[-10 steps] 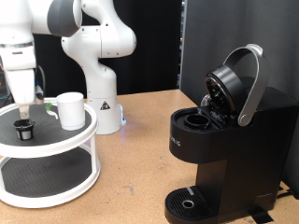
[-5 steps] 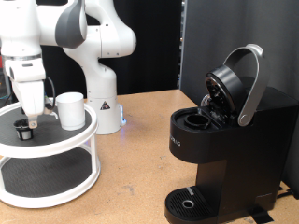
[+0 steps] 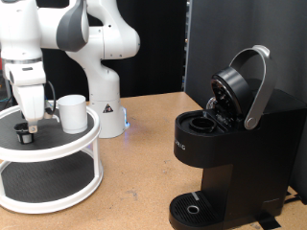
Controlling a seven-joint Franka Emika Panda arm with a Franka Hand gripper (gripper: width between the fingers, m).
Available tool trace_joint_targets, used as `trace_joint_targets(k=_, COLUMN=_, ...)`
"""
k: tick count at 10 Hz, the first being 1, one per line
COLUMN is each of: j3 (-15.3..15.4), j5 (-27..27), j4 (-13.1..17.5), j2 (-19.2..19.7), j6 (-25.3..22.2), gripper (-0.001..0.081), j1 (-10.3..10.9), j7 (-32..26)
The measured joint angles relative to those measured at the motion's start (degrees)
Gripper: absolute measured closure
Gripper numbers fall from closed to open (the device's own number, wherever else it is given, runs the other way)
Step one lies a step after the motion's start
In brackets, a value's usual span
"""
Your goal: Make a cup of coffee with the keurig machine
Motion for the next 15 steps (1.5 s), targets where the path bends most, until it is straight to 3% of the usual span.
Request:
trace_joint_targets(k=9, j3=-0.99, j5=-1.02, j4=-0.29, j2=3.73, j6=4.90, gripper=0.0021, j1=-0.26, j7=0.31)
trace_joint_targets(k=10, j3=-0.99, j5=-0.89, j4=-0.29, j2=3.83, j6=4.91, gripper=0.0147, j1=-0.26, j7=0.31)
trace_joint_targets(k=11, j3=-0.99, j5=-0.79, j4=-0.29, j2=3.84, j6=4.91, gripper=0.0147, j1=-0.26, j7=0.31)
trace_joint_targets(k=12, j3=-1.00, j5=-0.68, j4=-0.24, j2=3.84, j6=4.91, gripper=0.0323, j1=-0.26, j7=0.30)
trace_joint_targets(k=15, j3=-1.01, j5=1.63, j4=0.98, j2=2.97, j6=1.16, gripper=0.0328, j1=-0.13, j7=-0.90)
